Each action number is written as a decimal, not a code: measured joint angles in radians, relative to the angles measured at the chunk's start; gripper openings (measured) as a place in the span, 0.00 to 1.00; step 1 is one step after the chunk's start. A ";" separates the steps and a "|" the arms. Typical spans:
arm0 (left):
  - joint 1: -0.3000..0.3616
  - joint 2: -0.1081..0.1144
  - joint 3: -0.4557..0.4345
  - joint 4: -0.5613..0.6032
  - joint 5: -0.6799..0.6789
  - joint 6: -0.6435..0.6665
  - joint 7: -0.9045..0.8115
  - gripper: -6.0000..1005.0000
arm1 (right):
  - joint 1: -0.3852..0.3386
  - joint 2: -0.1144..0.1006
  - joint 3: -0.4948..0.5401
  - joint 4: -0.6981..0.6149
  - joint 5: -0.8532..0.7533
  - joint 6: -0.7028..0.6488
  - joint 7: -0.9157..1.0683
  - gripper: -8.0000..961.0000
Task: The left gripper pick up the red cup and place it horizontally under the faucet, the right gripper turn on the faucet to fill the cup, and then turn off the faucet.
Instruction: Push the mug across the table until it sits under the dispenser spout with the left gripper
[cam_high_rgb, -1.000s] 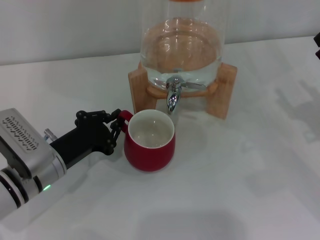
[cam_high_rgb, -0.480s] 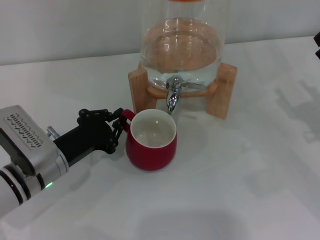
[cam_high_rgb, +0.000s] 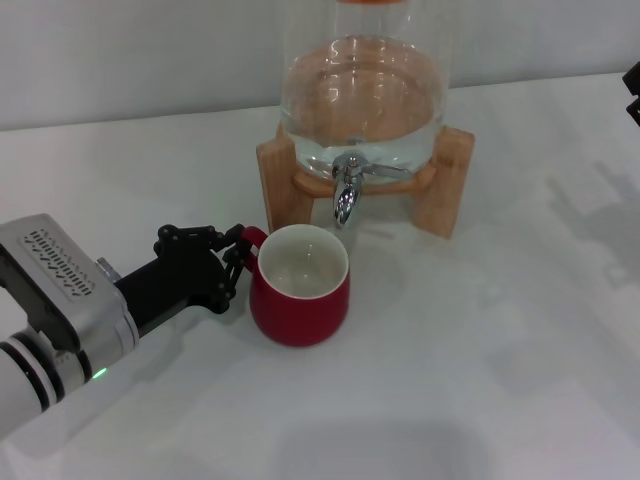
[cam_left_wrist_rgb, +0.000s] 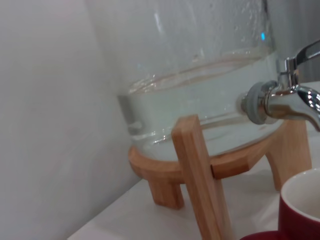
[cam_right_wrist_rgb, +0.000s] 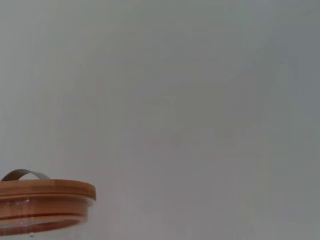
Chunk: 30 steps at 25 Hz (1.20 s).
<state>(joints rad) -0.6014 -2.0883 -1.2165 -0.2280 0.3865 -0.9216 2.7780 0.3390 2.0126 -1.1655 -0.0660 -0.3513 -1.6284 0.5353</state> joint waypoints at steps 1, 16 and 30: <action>0.000 0.000 0.000 -0.001 0.000 0.002 0.000 0.10 | 0.000 0.000 0.000 0.000 0.000 -0.001 0.000 0.83; 0.001 -0.001 0.051 -0.043 0.000 0.066 -0.010 0.10 | 0.004 0.000 -0.002 0.000 0.000 -0.001 0.000 0.83; 0.003 0.001 0.047 -0.048 -0.005 0.079 -0.014 0.10 | 0.009 0.000 -0.003 0.000 0.000 -0.001 -0.001 0.83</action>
<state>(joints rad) -0.5982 -2.0875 -1.1695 -0.2764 0.3819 -0.8425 2.7644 0.3484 2.0125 -1.1688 -0.0659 -0.3512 -1.6290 0.5338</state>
